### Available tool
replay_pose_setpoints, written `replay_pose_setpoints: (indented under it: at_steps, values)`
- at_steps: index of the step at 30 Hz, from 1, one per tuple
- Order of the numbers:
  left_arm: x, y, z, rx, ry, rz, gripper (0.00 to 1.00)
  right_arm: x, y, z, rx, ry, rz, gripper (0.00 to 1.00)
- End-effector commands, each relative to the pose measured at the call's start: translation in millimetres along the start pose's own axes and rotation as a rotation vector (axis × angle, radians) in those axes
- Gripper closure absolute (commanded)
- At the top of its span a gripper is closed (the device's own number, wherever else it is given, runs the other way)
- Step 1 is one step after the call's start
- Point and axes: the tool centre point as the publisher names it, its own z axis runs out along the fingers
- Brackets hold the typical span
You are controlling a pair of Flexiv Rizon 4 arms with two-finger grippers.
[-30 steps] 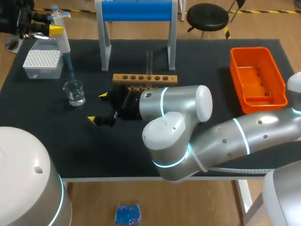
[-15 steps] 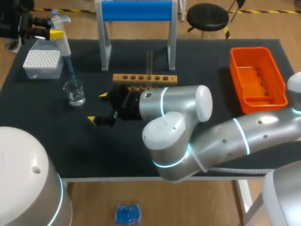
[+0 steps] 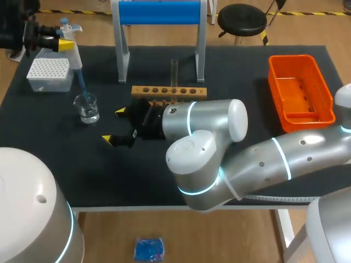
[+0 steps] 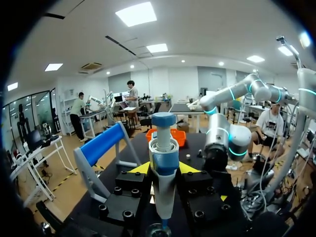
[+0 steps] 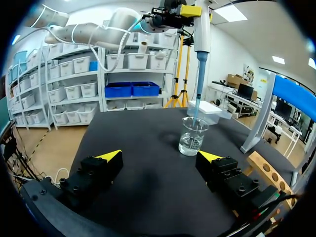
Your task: Invert the test tube, pick up the pipette, mount the tip to pipette, aspirate from beaker and dispense into the tube, eject the tip, return the pipette, and cap with the stopper.
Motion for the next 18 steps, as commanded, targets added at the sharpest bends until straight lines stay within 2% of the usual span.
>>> replay_pose_setpoints:
  at_steps: [1, 18]
  values:
    - [-4.5, 7.4, 2, 0.009, 0.005, 0.0, 1.0, 1, 1, 1, 0.006, -0.002, -0.001, 0.0]
    - [-9.8, 25.6, 11, 0.007, 0.002, -0.005, 1.0, 1, 1, 1, 0.006, -0.002, -0.001, 0.0]
